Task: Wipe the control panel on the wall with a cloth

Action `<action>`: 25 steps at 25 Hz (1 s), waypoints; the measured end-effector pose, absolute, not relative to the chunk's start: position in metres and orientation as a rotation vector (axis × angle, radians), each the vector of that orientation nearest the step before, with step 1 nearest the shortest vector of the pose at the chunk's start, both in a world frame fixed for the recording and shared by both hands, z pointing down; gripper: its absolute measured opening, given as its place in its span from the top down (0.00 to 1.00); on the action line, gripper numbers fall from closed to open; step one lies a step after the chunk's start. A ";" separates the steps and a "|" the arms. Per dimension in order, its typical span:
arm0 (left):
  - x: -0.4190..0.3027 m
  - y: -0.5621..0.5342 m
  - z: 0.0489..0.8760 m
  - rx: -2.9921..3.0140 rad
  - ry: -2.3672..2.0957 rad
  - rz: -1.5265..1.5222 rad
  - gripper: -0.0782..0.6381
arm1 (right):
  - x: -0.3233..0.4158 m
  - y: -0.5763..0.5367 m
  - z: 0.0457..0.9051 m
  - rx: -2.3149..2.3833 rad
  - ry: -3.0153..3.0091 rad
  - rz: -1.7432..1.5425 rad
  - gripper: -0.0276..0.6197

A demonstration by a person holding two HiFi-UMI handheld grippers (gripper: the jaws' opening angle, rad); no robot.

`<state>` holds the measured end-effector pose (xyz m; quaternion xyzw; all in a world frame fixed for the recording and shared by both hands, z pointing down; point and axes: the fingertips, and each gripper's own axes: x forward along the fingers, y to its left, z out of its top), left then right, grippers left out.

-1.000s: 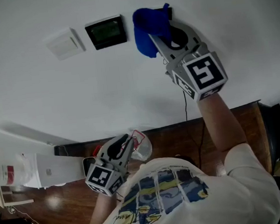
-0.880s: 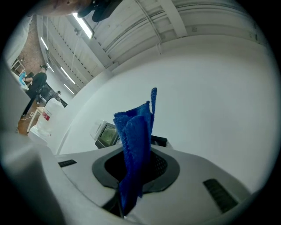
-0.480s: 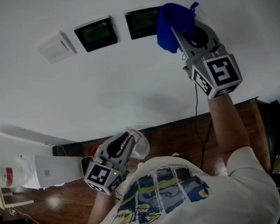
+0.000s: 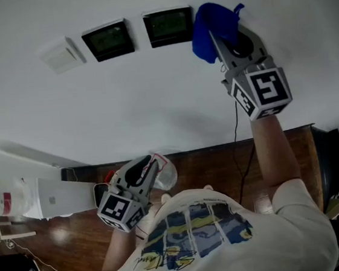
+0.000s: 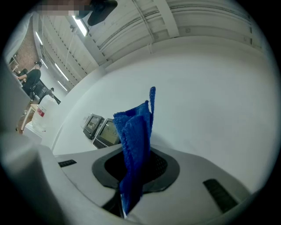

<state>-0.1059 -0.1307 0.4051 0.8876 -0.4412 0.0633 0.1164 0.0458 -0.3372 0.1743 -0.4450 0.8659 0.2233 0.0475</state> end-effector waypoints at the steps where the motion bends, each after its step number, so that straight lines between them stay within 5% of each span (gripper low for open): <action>1: -0.105 -0.130 0.406 2.589 -1.307 0.193 0.82 | 0.046 -0.337 0.175 -1.343 2.643 0.676 0.83; 25: -0.025 -0.077 0.386 2.589 -1.445 0.196 0.82 | 0.149 -0.167 0.298 -1.125 2.883 0.369 0.83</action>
